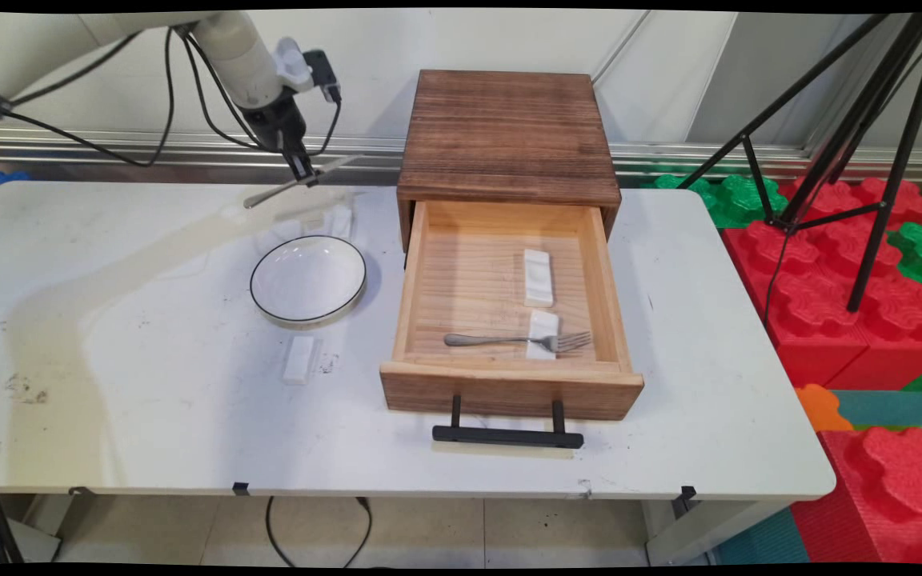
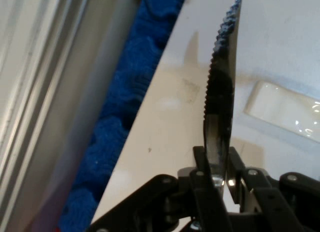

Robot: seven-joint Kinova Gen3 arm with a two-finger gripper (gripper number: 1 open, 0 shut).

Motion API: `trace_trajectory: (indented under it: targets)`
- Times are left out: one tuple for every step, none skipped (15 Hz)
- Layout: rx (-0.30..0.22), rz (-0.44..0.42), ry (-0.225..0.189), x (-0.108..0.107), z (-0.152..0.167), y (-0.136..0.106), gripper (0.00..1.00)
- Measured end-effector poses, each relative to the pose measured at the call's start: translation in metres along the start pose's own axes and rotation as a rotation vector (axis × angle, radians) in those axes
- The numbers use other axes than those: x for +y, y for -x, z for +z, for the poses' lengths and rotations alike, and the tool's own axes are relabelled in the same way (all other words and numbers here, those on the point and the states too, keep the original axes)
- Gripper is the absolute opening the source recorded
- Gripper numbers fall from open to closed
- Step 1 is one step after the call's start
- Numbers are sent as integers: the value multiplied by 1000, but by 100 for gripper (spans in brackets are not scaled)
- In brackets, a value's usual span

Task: Place the picked object into the drawer

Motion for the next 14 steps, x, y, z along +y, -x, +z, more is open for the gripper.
trace_trajectory:
  targets:
    - [10, -5, -16, 4, -12, 7, 0]
    - [22, -9, -33, 7, -23, 6, 0]
    - [33, -10, -48, 10, -33, 3, 0]
    - [45, -12, -65, 13, -45, 1, 0]
    - [59, -11, -82, 17, -57, 0, 0]
    - [71, -8, -95, 20, -68, -3, 0]
    - [80, -4, -103, 23, -75, -5, 0]
    - [93, 3, -113, 26, -85, -8, 0]
    - [110, 11, -121, 32, -97, -12, 0]
    - [130, 26, -125, 38, -109, -16, 0]
    - [149, 43, -126, 45, -120, -20, 0]
    - [166, 60, -125, 51, -129, -24, 0]
    - [186, 86, -121, 59, -139, -29, 0]
    - [203, 111, -115, 66, -147, -33, 0]
